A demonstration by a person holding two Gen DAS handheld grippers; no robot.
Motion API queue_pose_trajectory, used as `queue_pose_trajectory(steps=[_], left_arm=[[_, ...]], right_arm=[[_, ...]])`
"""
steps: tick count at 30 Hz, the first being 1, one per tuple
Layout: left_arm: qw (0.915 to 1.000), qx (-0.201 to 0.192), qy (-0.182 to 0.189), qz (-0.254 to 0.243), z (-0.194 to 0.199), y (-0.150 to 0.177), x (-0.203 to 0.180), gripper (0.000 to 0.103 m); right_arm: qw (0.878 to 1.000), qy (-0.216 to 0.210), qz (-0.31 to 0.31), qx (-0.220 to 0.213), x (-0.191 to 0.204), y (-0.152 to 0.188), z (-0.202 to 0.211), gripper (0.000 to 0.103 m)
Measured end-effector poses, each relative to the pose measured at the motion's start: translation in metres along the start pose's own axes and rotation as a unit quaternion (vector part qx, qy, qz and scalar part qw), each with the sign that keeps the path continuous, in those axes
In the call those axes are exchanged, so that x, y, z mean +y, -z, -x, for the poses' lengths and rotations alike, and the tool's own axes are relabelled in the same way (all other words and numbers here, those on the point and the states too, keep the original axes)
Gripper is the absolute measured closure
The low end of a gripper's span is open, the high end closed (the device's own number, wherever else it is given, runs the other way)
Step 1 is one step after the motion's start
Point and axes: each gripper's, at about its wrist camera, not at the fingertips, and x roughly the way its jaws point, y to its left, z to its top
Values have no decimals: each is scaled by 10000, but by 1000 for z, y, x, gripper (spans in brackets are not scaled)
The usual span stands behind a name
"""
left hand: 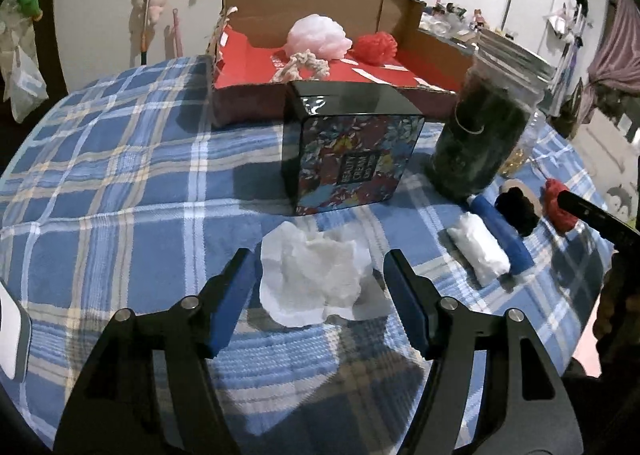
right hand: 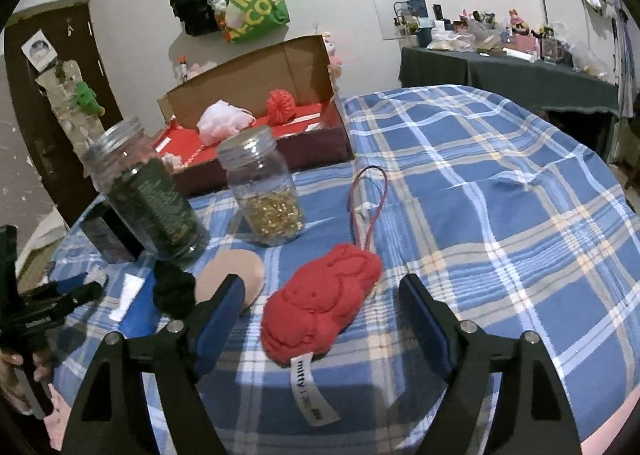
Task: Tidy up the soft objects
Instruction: 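Lift the red pouch and white tissue and carry them toward the box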
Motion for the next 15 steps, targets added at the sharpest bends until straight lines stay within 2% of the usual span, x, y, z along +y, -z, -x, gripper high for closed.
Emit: queue_pose_trajectory(steps=[1,3,5,8,10,13,15], left_arm=[[10000,-5,-28,-22,-1,0,0,38],[9999,-12,-83,-109,-2,0,-4,49],[9996,-4,-189,-202,-3,0,-7,65],[9985,-41,-258,-474,-4,3,-16,81],[9980,-88,-250,-569,-2,5,-21,87],[9975,-189,-298,-619,3,6,-26,88],[9983,-158,-96,-554,5,6,-27,88]], right_arm=[[10000,54,57,5,2,1,-2,27],[9998,116,153,21,5,3,-5,41],[9997,109,236,3,8,4,-7,48],[9991,145,371,-127,13,5,-5,55],[9988,130,411,-233,15,5,-1,57],[9982,61,462,-371,20,3,7,57],[9979,-8,471,-439,23,0,12,57]])
